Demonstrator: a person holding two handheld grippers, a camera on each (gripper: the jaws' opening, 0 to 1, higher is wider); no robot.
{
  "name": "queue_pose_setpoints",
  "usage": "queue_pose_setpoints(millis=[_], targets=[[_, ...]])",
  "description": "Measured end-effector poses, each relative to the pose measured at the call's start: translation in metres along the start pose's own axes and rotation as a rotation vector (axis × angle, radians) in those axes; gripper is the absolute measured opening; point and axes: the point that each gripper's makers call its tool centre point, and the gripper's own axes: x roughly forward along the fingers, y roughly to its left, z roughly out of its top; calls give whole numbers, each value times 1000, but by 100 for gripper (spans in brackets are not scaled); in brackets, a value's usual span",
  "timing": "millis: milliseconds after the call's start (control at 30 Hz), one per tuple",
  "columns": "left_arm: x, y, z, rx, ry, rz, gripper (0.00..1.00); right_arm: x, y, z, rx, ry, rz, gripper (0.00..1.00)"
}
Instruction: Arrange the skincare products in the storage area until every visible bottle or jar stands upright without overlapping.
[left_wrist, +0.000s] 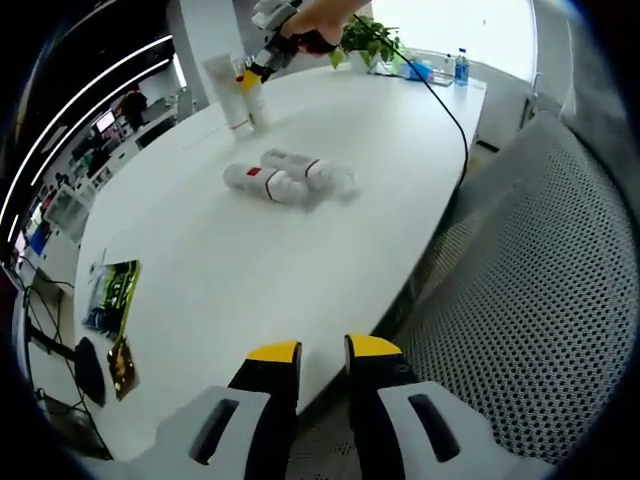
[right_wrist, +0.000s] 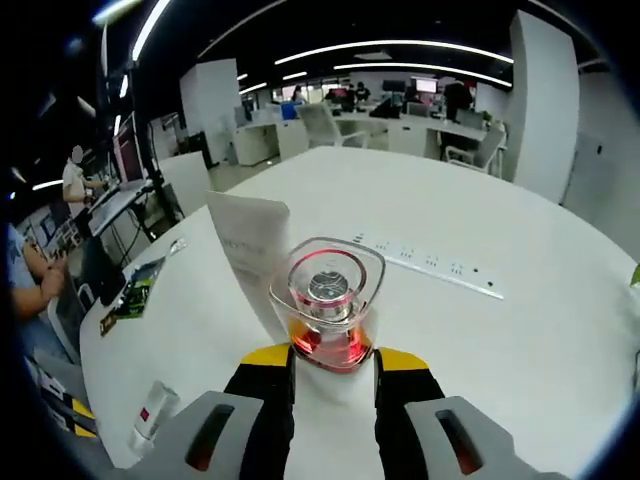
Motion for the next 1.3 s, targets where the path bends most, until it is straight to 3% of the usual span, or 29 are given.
queue_pose_setpoints(millis=[567,733,833,1000,1200,1300], targets=[[0,1,0,1,2,6,14,-1,3,0,6,9,-14,24],[0,2,-1,1,3,11,14,-7,-1,3,21,-19,-46,30],[-1,3,0,2,0,16,14,-13,-1,-5,37,-21,-56,32],[-1,5,1,6,-7,29,13,-33,14,-40,121,-16,-83,34],[-2,5,2,19,-14,33,13,-55,80,-97,164,26,-8,35],[-2,5,3,28,-12,33,13,-64,125,-127,176,60,69,36]])
